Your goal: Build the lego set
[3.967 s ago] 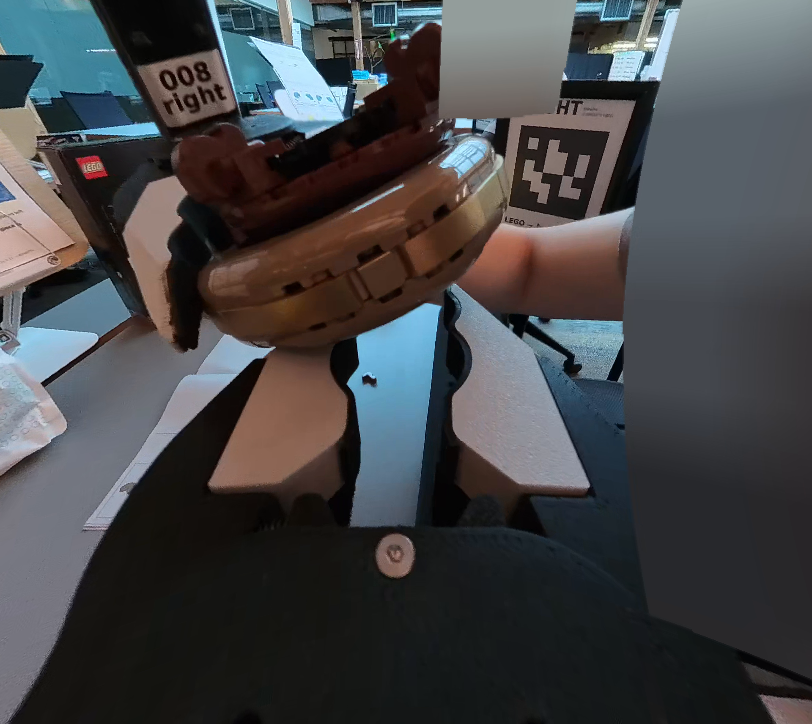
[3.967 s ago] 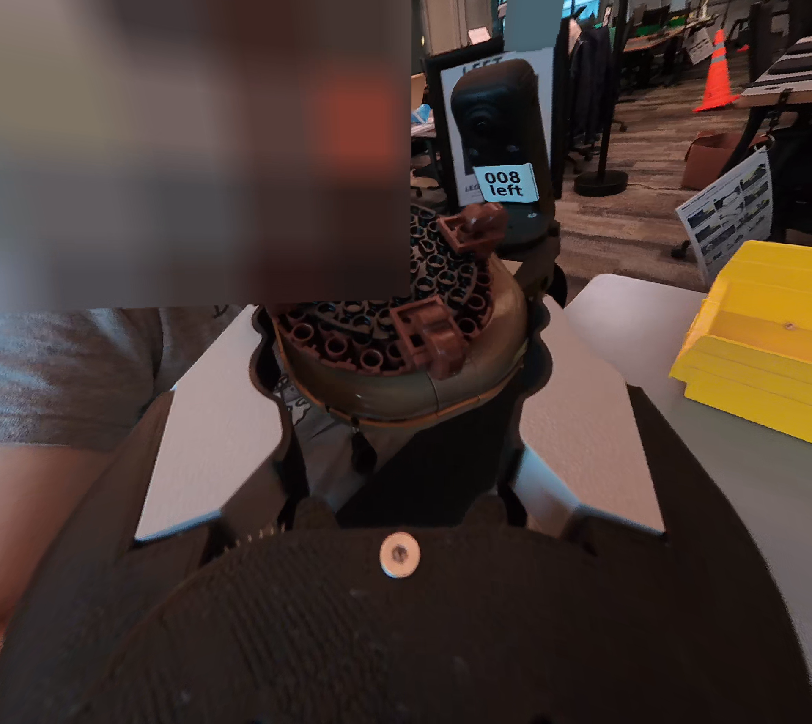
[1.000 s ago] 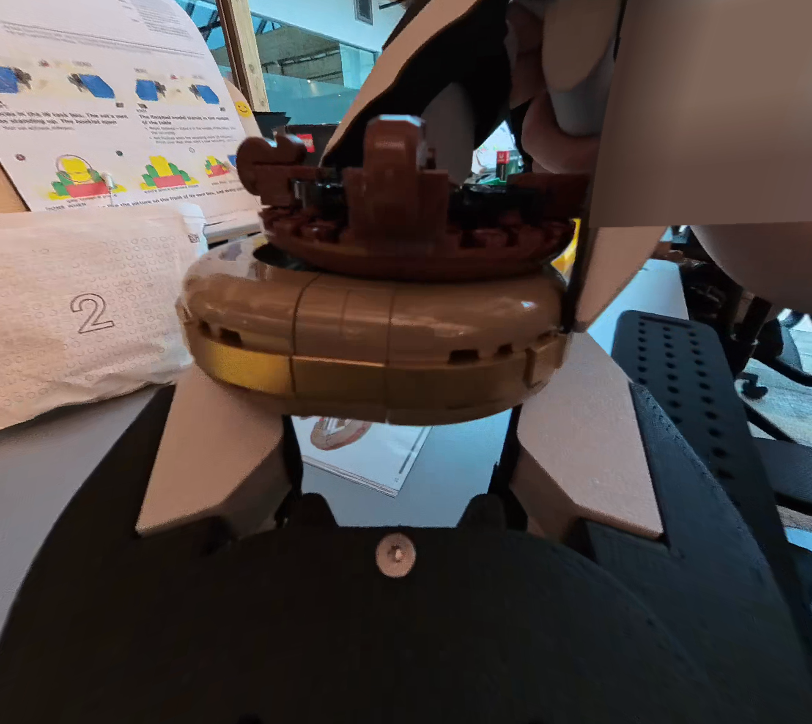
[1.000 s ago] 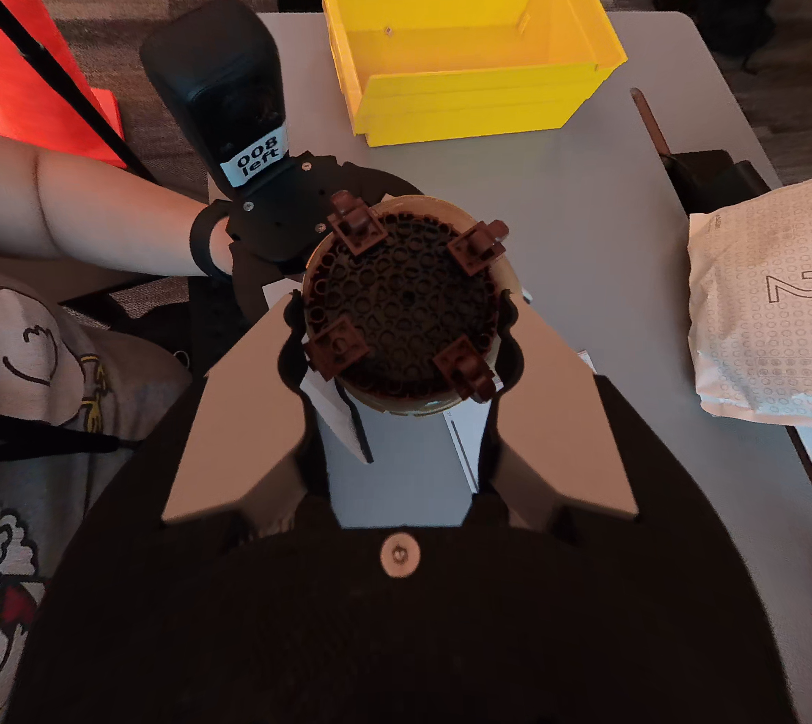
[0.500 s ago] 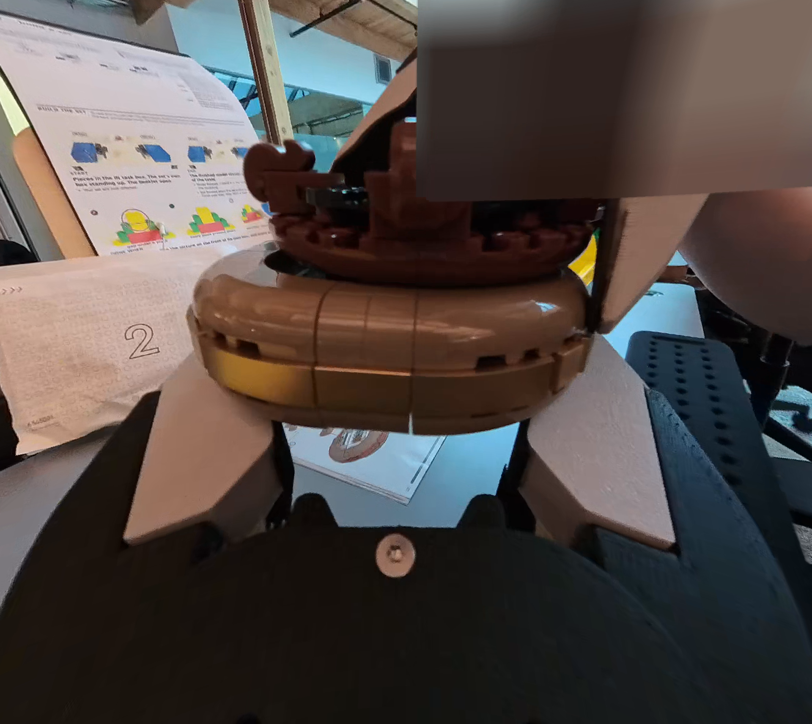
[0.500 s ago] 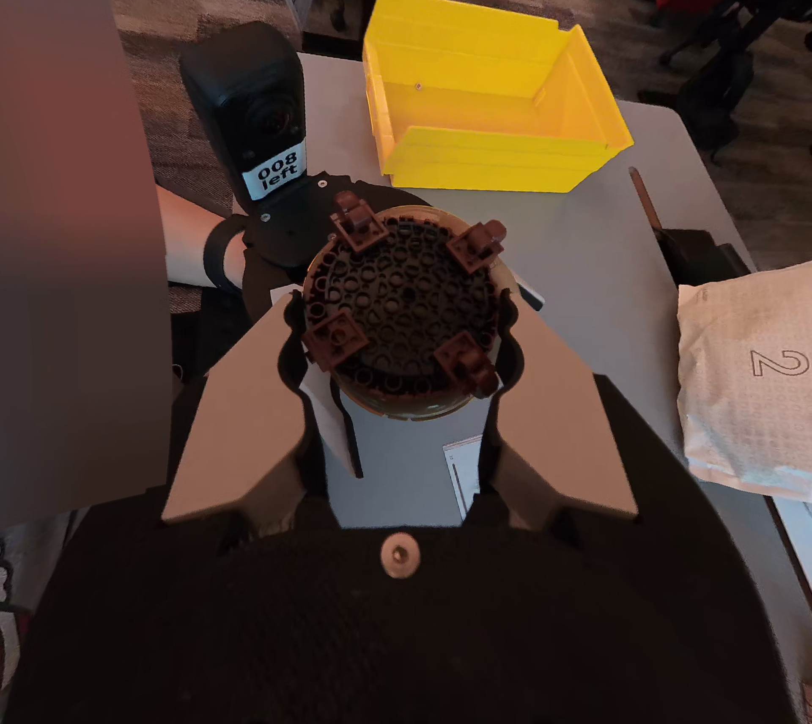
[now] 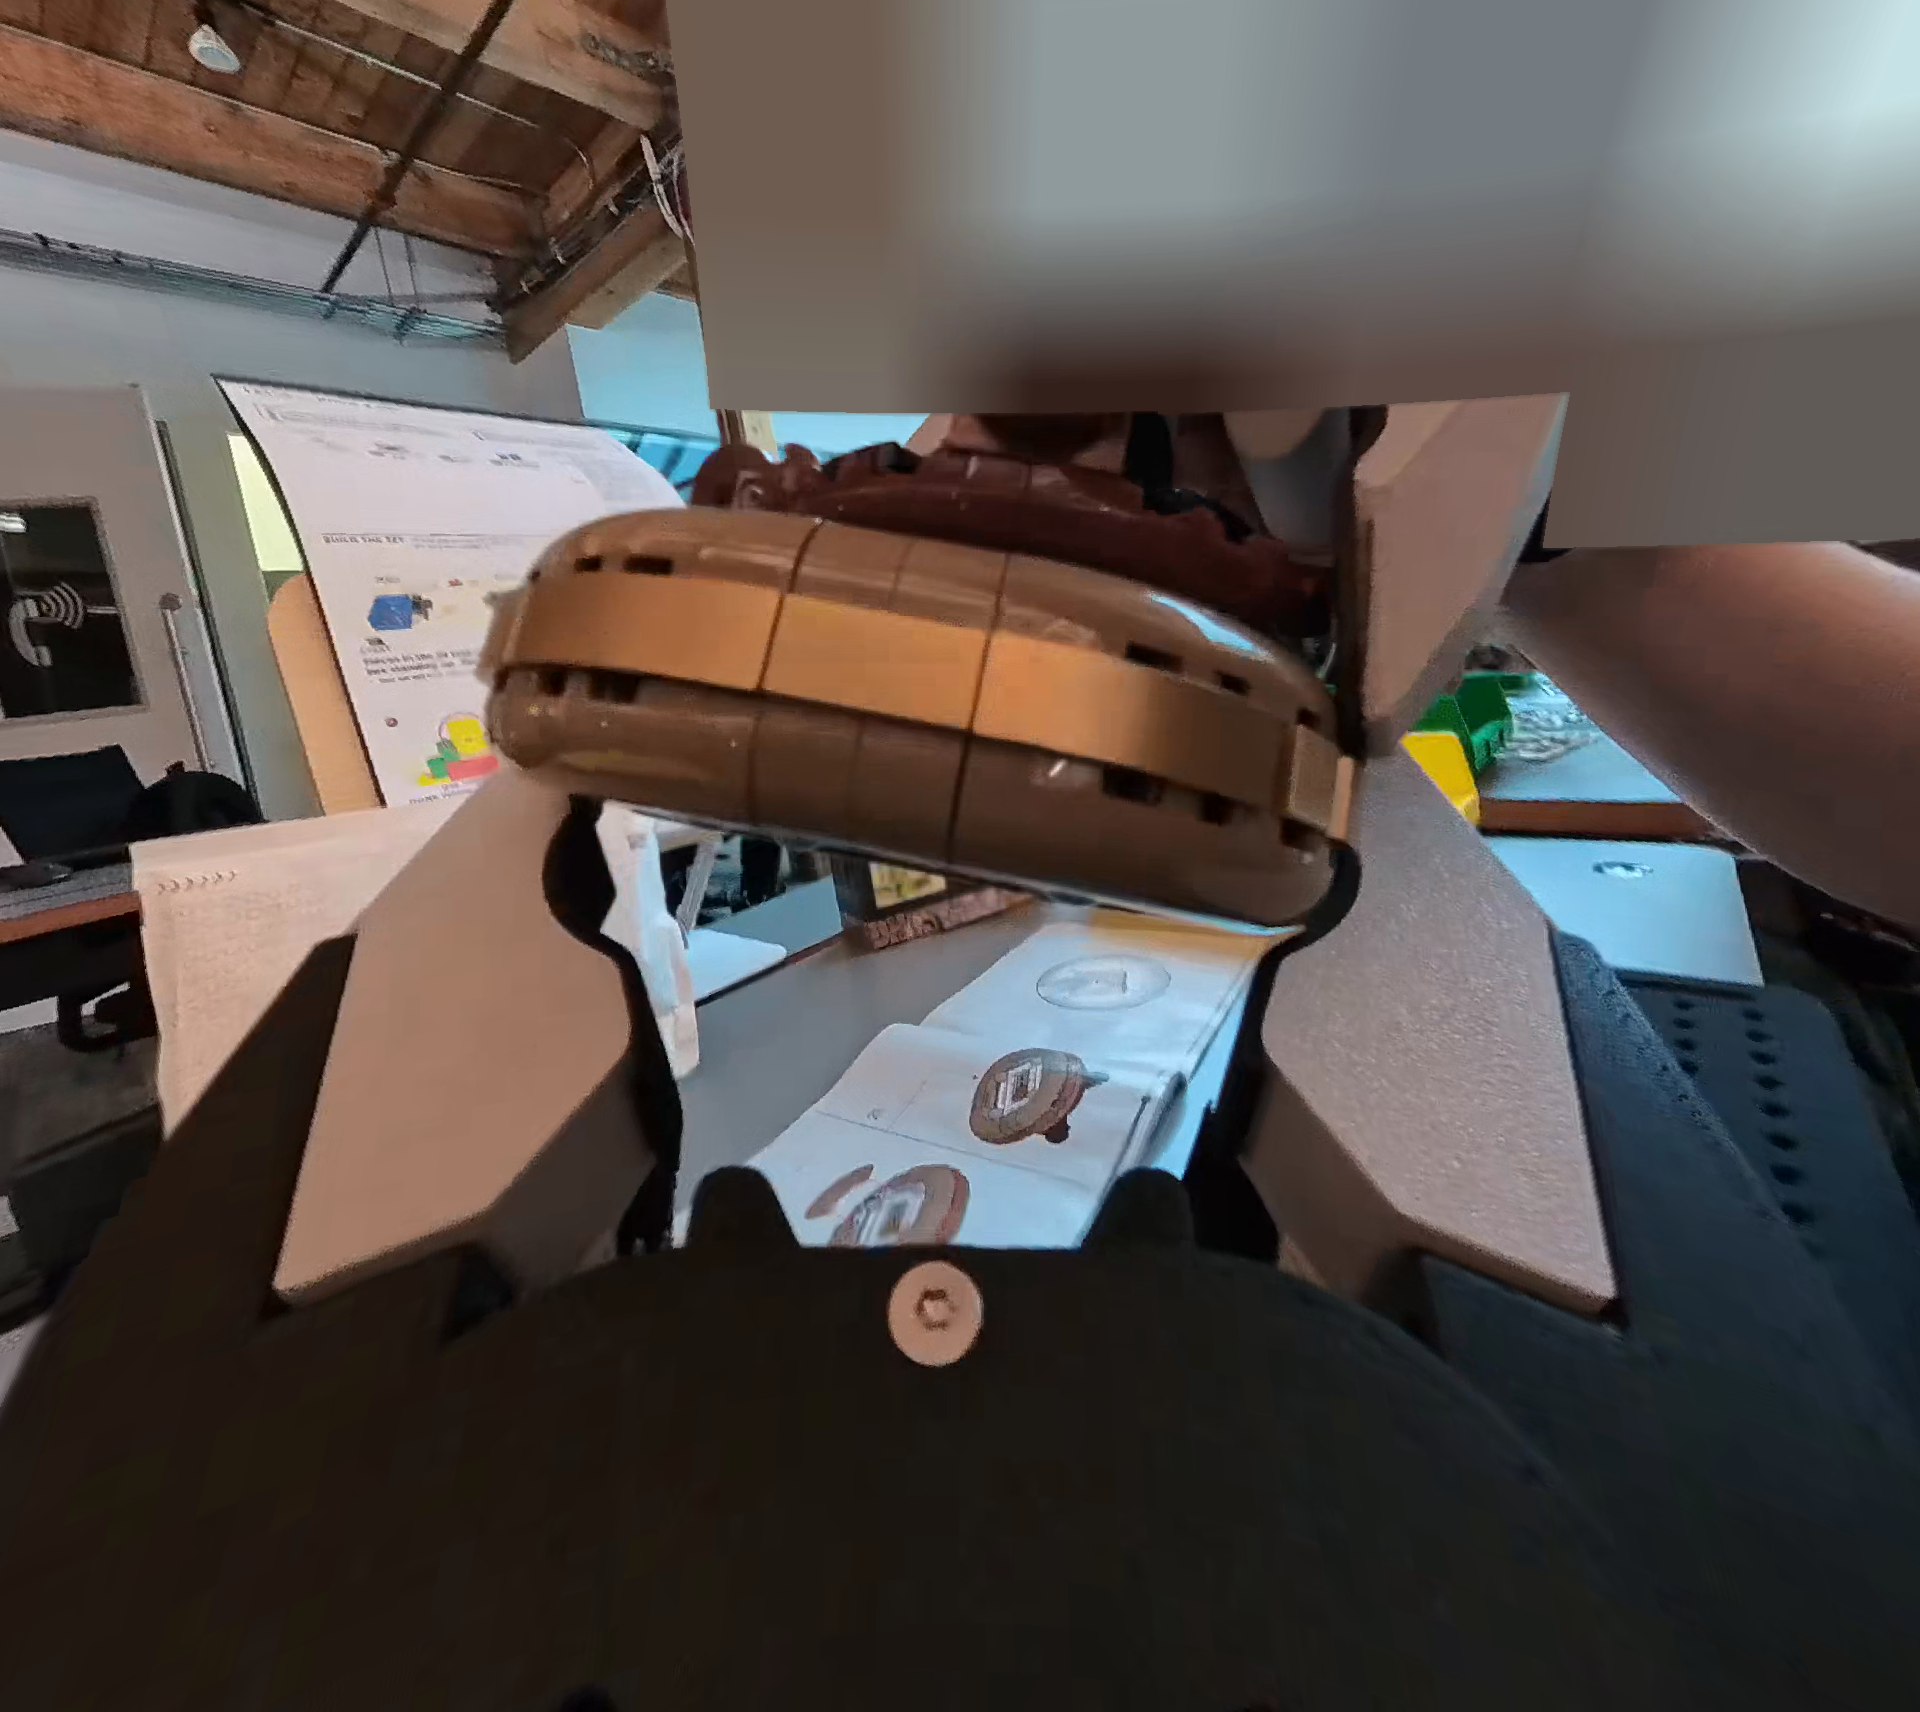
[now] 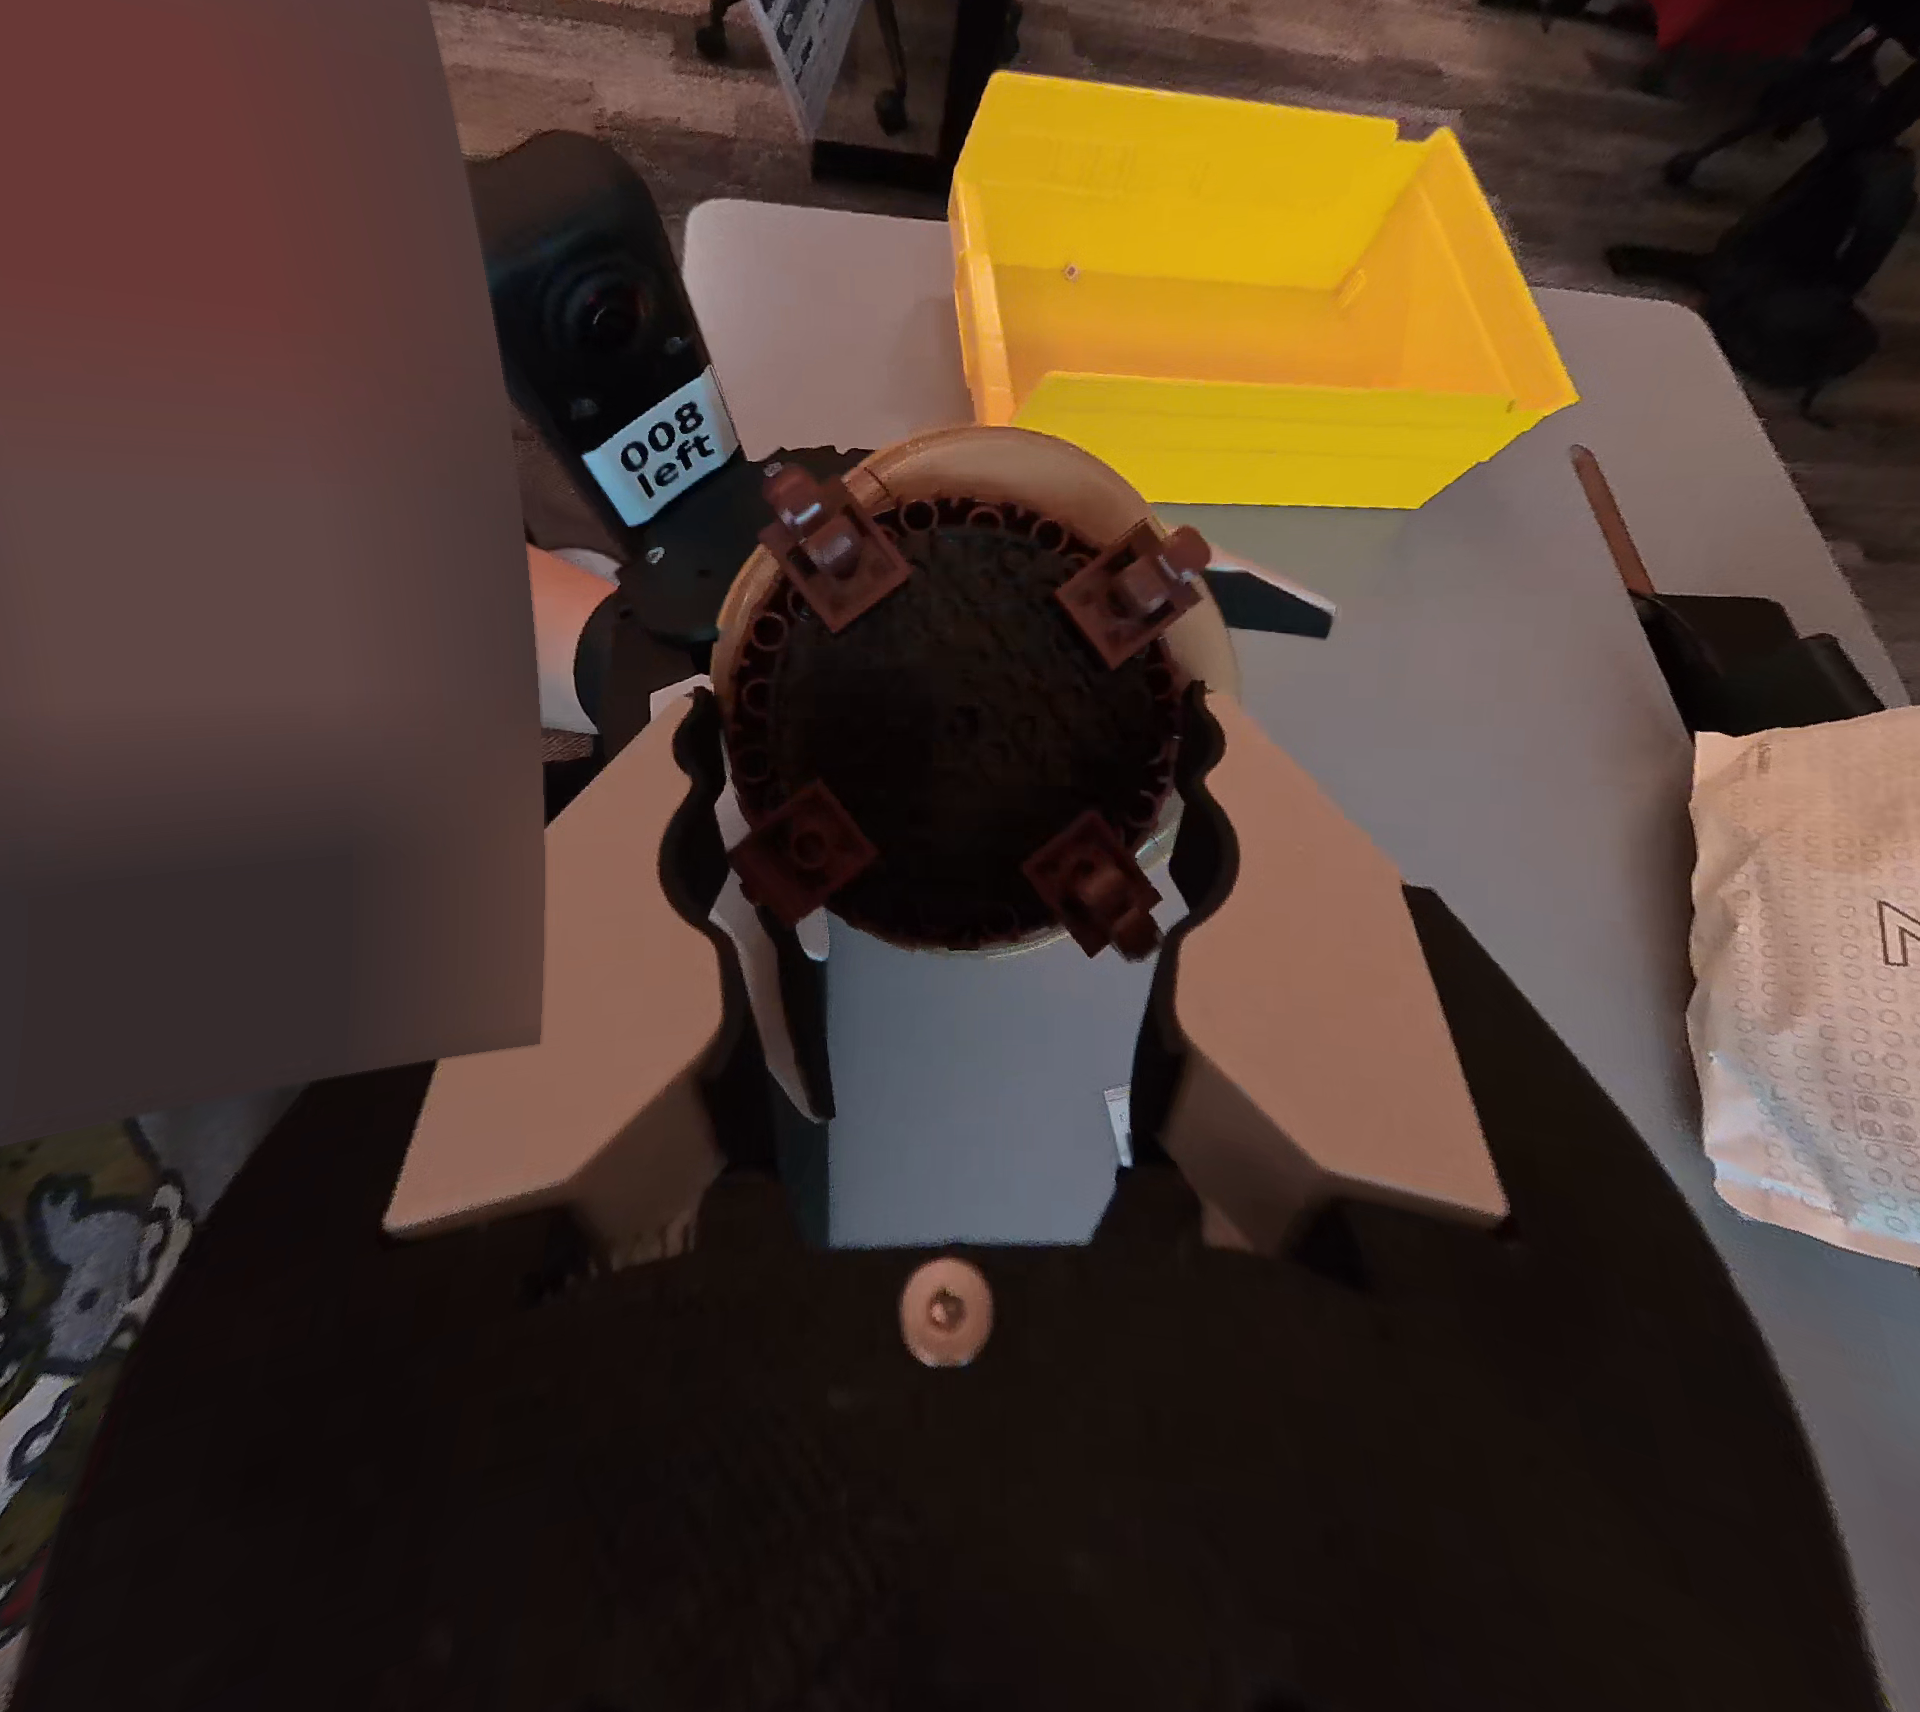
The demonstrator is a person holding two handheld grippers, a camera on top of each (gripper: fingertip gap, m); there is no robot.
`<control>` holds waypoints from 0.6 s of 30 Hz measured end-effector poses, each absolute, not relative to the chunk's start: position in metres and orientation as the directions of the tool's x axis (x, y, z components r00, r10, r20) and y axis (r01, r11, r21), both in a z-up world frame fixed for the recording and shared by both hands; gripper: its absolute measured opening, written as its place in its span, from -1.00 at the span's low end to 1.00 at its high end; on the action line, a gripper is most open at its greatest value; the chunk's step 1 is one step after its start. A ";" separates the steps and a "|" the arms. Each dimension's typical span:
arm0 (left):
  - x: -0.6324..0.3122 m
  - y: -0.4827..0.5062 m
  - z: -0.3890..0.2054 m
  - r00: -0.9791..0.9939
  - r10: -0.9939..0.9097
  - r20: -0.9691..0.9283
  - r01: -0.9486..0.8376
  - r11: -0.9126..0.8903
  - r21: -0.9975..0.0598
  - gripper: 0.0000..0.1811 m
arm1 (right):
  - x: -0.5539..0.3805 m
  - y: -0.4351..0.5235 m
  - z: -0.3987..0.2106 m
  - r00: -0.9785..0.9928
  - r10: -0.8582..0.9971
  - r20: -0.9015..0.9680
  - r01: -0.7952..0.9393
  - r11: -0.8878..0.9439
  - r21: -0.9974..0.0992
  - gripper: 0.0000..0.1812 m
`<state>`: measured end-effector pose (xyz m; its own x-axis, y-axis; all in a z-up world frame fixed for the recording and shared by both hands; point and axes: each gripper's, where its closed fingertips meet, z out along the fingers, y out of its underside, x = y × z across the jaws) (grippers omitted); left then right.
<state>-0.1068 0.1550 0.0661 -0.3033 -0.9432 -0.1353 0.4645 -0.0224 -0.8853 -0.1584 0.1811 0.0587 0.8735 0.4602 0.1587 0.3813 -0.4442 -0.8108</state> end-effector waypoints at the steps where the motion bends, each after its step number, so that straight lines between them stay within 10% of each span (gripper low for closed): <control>1: -0.109 0.156 0.071 -0.296 -0.946 -0.129 0.486 -0.033 -0.874 0.49 | -0.160 0.181 0.061 0.869 0.471 0.148 0.381 -0.447 -0.809 -0.04; 18: -0.128 0.163 0.089 -0.339 -0.941 0.015 0.559 -0.214 -0.801 0.45 | -0.173 0.186 0.068 0.880 0.475 0.002 0.336 -0.618 -0.711 -0.05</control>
<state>-0.1279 0.1626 0.0890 -0.3390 -0.9407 0.0148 0.5590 -0.2141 -0.8011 -0.1728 0.1861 0.0684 0.8798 0.4753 0.0025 0.3359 -0.6181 -0.7107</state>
